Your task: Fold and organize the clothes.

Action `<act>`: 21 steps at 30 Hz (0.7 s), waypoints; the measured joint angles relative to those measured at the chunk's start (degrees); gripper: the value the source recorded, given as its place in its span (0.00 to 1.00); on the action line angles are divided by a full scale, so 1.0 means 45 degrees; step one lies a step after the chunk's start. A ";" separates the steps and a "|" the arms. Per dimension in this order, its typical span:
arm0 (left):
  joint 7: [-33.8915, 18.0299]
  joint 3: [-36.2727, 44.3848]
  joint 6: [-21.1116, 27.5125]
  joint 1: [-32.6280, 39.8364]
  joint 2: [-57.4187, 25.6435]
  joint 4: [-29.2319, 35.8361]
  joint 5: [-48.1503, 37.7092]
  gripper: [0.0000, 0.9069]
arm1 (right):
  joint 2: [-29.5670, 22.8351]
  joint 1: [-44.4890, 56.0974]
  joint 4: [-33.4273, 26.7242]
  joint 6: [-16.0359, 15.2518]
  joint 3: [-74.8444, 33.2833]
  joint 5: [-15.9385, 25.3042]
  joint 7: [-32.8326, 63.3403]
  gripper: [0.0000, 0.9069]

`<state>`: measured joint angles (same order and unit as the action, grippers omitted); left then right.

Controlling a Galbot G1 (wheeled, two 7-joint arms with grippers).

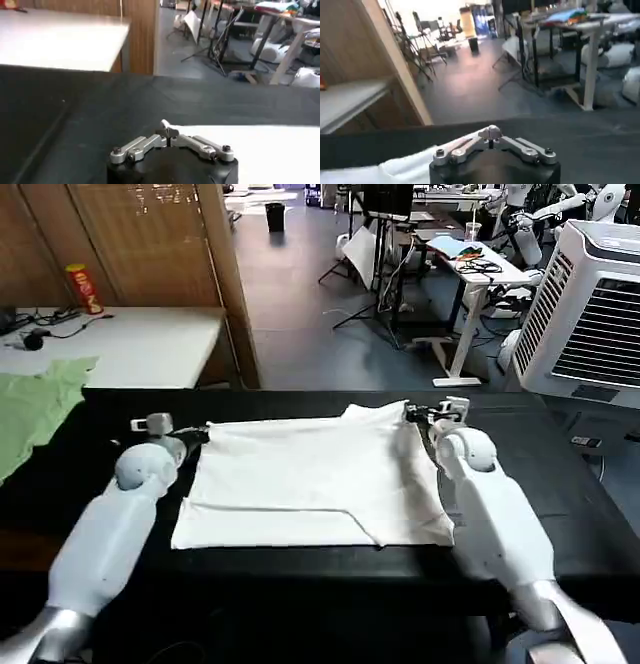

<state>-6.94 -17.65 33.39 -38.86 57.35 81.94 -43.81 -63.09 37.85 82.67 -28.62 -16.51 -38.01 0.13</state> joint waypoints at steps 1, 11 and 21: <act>-0.0001 -0.0138 -0.0008 -0.0278 -0.0141 0.0408 -0.0069 0.01 | 0.0179 0.0273 0.0315 -0.0110 -0.0044 -0.0003 0.0040 0.00; -0.0331 -0.1673 -0.0095 -0.3992 -0.1356 0.4031 -0.0242 0.01 | 0.1479 0.2661 0.2898 -0.1535 -0.0318 0.0046 0.1043 0.00; -0.0305 -0.3037 -0.0373 -0.7187 -0.1529 0.5853 -0.0187 0.01 | 0.2201 0.5061 0.4993 -0.1805 -0.0818 0.0032 0.1436 0.00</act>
<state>-8.31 -31.32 31.71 -71.20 50.47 108.28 -44.65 -53.19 60.63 105.14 -36.74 -20.19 -37.87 6.59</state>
